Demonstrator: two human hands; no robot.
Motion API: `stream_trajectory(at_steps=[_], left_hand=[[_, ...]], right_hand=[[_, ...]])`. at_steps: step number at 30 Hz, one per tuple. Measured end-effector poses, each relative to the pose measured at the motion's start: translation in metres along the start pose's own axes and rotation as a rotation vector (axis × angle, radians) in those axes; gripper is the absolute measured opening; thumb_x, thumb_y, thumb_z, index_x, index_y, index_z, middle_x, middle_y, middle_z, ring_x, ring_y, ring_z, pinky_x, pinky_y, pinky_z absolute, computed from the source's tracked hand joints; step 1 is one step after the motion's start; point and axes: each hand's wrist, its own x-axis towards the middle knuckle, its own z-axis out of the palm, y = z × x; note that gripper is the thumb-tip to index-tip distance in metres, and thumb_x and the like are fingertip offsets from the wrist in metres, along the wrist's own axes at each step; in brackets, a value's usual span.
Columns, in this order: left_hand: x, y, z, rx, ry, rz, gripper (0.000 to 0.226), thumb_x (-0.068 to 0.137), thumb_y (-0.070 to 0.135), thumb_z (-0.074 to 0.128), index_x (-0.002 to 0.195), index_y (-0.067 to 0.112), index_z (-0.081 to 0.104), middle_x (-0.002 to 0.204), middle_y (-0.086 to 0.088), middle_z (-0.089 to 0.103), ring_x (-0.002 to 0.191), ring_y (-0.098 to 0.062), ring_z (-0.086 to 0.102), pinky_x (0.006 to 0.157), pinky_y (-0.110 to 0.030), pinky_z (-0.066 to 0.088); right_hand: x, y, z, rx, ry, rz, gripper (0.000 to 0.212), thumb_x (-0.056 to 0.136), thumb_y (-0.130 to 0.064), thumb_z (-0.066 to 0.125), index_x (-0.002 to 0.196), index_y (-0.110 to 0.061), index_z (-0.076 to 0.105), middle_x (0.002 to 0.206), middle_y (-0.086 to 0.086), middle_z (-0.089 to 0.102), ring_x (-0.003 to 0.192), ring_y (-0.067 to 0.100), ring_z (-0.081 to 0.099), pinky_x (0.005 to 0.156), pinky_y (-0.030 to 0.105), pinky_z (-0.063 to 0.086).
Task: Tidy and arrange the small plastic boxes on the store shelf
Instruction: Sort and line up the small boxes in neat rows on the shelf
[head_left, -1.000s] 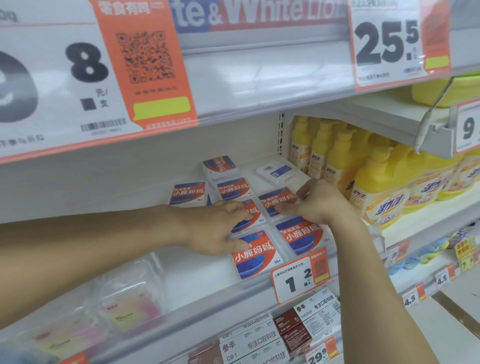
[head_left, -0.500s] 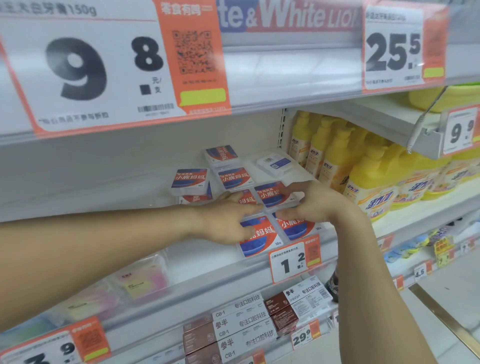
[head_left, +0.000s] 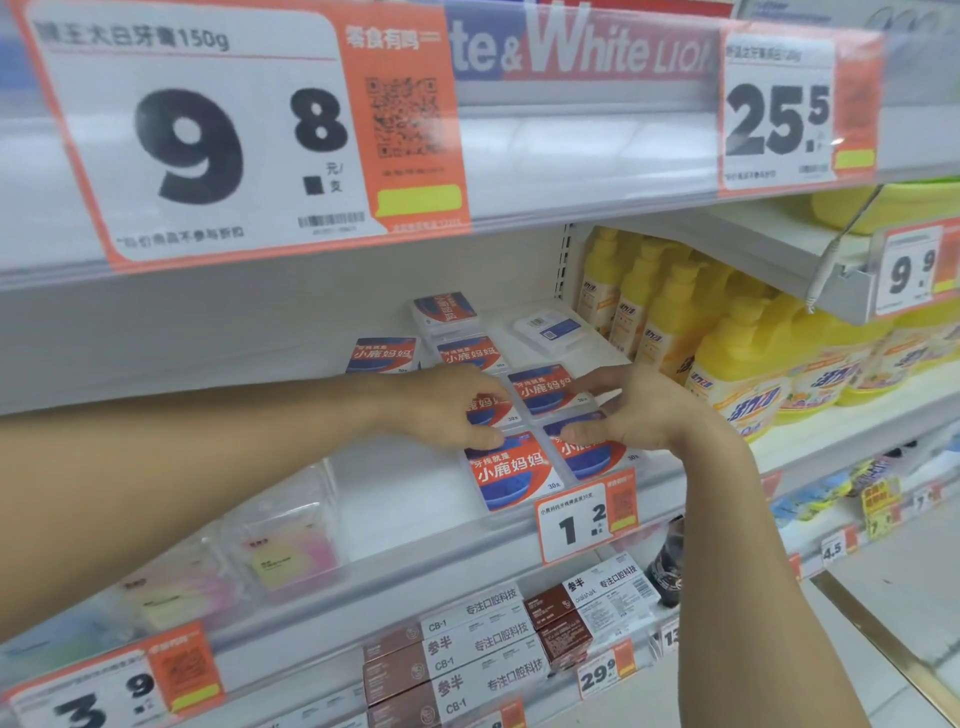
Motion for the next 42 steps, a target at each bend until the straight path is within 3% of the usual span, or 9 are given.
stream_trajectory(at_steps=[12, 15, 17, 22, 25, 30, 34, 38, 42], left_hand=[[0.004, -0.012, -0.001, 0.016, 0.017, 0.005, 0.052, 0.087, 0.048, 0.062, 0.135, 0.03, 0.051, 0.139, 0.009, 0.049, 0.119, -0.014, 0.054, 0.091, -0.026, 0.051], [0.003, -0.025, -0.025, 0.023, 0.22, -0.031, 0.038, 0.09, 0.042, 0.06, 0.124, 0.025, 0.06, 0.128, 0.007, 0.056, 0.105, -0.011, 0.056, 0.081, -0.023, 0.047], [0.002, -0.039, -0.041, 0.047, 0.326, -0.106, 0.036, 0.09, 0.039, 0.061, 0.123, 0.024, 0.06, 0.125, 0.005, 0.056, 0.103, -0.014, 0.055, 0.08, -0.024, 0.045], [0.001, -0.088, -0.052, 0.108, 0.067, -0.348, 0.097, 0.067, 0.053, 0.081, 0.144, 0.024, 0.03, 0.132, 0.004, 0.05, 0.115, -0.019, 0.053, 0.098, -0.033, 0.047], [0.001, -0.105, -0.05, 0.126, 0.056, -0.328, 0.1, 0.058, 0.051, 0.087, 0.138, 0.018, 0.038, 0.129, 0.003, 0.054, 0.109, -0.018, 0.056, 0.095, -0.028, 0.046], [-0.003, -0.105, -0.051, 0.235, 0.197, -0.269, 0.091, 0.054, 0.052, 0.088, 0.13, 0.018, 0.049, 0.122, -0.001, 0.052, 0.097, -0.017, 0.054, 0.081, -0.024, 0.047], [-0.012, -0.101, -0.055, 0.171, 0.297, -0.185, 0.094, 0.053, 0.04, 0.093, 0.131, 0.025, 0.043, 0.119, 0.001, 0.042, 0.099, -0.015, 0.051, 0.077, -0.019, 0.046], [-0.021, -0.081, -0.056, 0.018, 0.382, -0.096, 0.094, 0.053, 0.037, 0.093, 0.127, 0.027, 0.038, 0.118, 0.006, 0.05, 0.097, -0.011, 0.054, 0.069, -0.013, 0.045], [-0.017, -0.051, -0.054, 0.063, 0.412, -0.045, 0.091, 0.055, 0.042, 0.091, 0.129, 0.025, 0.041, 0.118, 0.008, 0.048, 0.096, -0.01, 0.053, 0.071, -0.015, 0.047]], right_hand=[[0.009, -0.004, -0.002, -0.053, -0.053, 0.009, 0.06, 0.075, -0.042, 0.081, 0.128, -0.034, 0.055, 0.141, -0.002, 0.051, 0.099, 0.016, 0.06, 0.066, 0.022, 0.053], [0.015, -0.02, -0.001, -0.069, 0.099, -0.054, 0.052, 0.081, -0.042, 0.076, 0.127, -0.032, 0.056, 0.134, -0.004, 0.054, 0.101, 0.016, 0.057, 0.062, 0.021, 0.048], [0.032, -0.041, 0.0, -0.114, 0.206, -0.204, 0.044, 0.086, -0.04, 0.07, 0.127, -0.028, 0.058, 0.133, -0.004, 0.059, 0.11, 0.017, 0.059, 0.077, 0.025, 0.052], [0.077, -0.097, 0.029, -0.303, 0.084, -0.209, 0.054, 0.093, -0.046, 0.059, 0.136, -0.017, 0.049, 0.132, 0.003, 0.06, 0.112, 0.025, 0.061, 0.082, 0.031, 0.047], [0.092, -0.106, 0.05, -0.403, 0.075, -0.135, 0.082, 0.08, -0.055, 0.07, 0.142, -0.016, 0.035, 0.132, 0.006, 0.059, 0.109, 0.027, 0.063, 0.084, 0.037, 0.054], [0.098, -0.109, 0.064, -0.153, 0.126, -0.017, 0.096, 0.065, -0.042, 0.088, 0.139, -0.019, 0.03, 0.126, 0.007, 0.059, 0.106, 0.03, 0.065, 0.086, 0.044, 0.058], [0.093, -0.115, 0.054, 0.051, 0.314, -0.143, 0.081, 0.064, -0.008, 0.088, 0.131, -0.012, 0.043, 0.123, 0.009, 0.06, 0.108, 0.029, 0.062, 0.071, 0.031, 0.056], [0.066, -0.102, 0.021, 0.482, 0.44, -0.213, 0.052, 0.079, -0.02, 0.078, 0.126, -0.013, 0.056, 0.101, 0.0, 0.066, 0.081, 0.009, 0.064, 0.06, 0.02, 0.047], [0.03, -0.058, 0.008, 0.638, 0.566, -0.131, 0.05, 0.086, -0.024, 0.071, 0.131, -0.019, 0.051, 0.108, -0.001, 0.064, 0.087, 0.013, 0.066, 0.073, 0.03, 0.055]])
